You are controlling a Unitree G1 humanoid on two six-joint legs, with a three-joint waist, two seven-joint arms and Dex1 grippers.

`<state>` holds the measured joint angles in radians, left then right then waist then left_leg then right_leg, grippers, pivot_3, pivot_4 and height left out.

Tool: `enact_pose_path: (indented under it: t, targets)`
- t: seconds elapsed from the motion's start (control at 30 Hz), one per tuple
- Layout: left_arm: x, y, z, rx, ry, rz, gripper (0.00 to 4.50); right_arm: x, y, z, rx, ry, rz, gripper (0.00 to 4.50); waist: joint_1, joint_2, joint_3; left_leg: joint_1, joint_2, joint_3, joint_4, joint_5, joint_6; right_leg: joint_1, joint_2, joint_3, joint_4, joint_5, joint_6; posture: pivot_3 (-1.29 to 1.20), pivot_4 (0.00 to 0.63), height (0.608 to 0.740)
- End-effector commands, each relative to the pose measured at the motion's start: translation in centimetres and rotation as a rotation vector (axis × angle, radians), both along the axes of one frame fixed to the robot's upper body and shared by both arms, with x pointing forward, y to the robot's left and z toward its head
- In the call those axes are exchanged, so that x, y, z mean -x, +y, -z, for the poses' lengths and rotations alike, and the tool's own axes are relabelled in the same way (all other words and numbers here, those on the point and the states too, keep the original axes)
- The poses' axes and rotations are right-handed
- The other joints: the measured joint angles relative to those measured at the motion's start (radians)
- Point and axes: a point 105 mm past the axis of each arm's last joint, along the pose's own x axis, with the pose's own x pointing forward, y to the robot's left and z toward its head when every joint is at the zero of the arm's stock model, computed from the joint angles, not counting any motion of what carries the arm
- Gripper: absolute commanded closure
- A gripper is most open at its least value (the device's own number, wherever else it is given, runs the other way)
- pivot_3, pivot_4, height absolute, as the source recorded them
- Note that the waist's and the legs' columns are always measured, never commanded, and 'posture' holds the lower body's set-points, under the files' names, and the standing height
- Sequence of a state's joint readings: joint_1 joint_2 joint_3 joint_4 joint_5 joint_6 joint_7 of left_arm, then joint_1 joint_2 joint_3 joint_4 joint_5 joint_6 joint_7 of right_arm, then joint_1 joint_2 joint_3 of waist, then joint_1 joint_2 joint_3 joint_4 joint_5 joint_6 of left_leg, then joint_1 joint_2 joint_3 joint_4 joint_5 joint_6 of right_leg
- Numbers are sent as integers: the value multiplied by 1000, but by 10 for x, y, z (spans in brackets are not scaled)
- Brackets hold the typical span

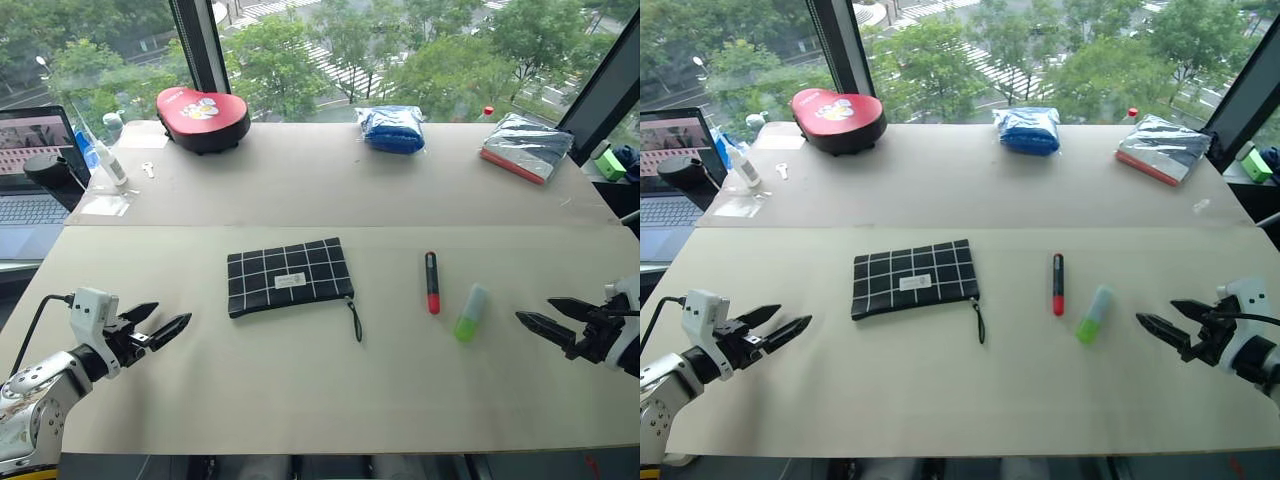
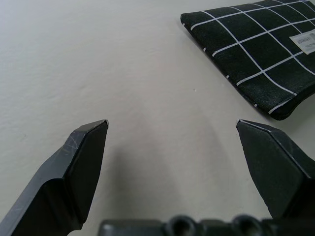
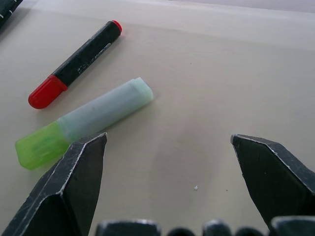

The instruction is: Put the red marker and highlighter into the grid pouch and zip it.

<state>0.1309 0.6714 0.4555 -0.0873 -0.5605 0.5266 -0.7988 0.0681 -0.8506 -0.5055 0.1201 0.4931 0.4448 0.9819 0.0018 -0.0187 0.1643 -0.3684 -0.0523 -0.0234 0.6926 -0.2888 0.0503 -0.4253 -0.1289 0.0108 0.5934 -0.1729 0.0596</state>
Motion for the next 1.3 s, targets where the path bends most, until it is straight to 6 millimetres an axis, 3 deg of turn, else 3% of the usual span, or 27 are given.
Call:
enact_pose_path:
  t: [0.03,0.23,0.33,0.47,0.57,0.67,0.7,0.93,1.03,1.3]
  targets:
    - [-4,-4,-9,18,-39,30,0,-4,-1,-16,28,-64,1,47,0,0,0,0,0,0,0,0,0,0,0,0,0,0,0,0,150,740]
    - [-2,-18,-2,-64,-58,273,0,-17,3,-23,9,-103,8,47,-1,0,0,0,0,0,0,0,0,0,0,0,0,0,0,0,150,740]
    - [-6,-20,-6,-216,-151,366,0,-23,11,-33,-25,-132,-17,739,0,0,0,0,0,0,0,0,0,0,0,0,0,0,0,0,150,740]
    - [-14,-22,-10,-444,-249,485,0,-31,29,-53,-48,-188,-85,2207,4,0,0,0,0,0,0,0,0,0,0,0,-1,0,-1,0,150,740]
    - [-24,-31,-15,-612,-346,600,0,-40,60,-65,-58,-223,-193,3215,6,0,0,0,0,0,0,0,0,-1,0,0,0,1,-1,0,150,740]
    - [-29,-39,-14,-693,-401,673,0,-45,98,-65,-82,-220,-314,4359,5,0,0,-1,0,0,0,0,0,-1,0,0,0,1,-1,0,150,740]
    - [-30,-41,-13,-707,-409,694,0,-46,109,-65,-90,-217,-347,4480,4,0,0,-1,0,0,0,0,0,-1,0,0,0,1,-1,0,150,740]
    - [-40,-51,-14,-790,-459,780,0,-72,201,-44,31,-237,-565,4480,-4,0,0,-10,-1,1,1,1,-1,-12,-1,0,2,1,-1,0,150,740]
    - [-41,-51,-16,-809,-467,790,0,-77,229,-41,58,-260,-635,4480,-5,0,0,-13,-2,0,1,2,-2,-15,0,-2,2,2,-2,0,150,740]
    - [-41,-56,-18,-801,-493,784,0,-79,259,-9,167,-205,-715,4480,-7,0,0,-14,-2,0,1,2,-2,-16,0,-4,2,2,-2,0,150,740]
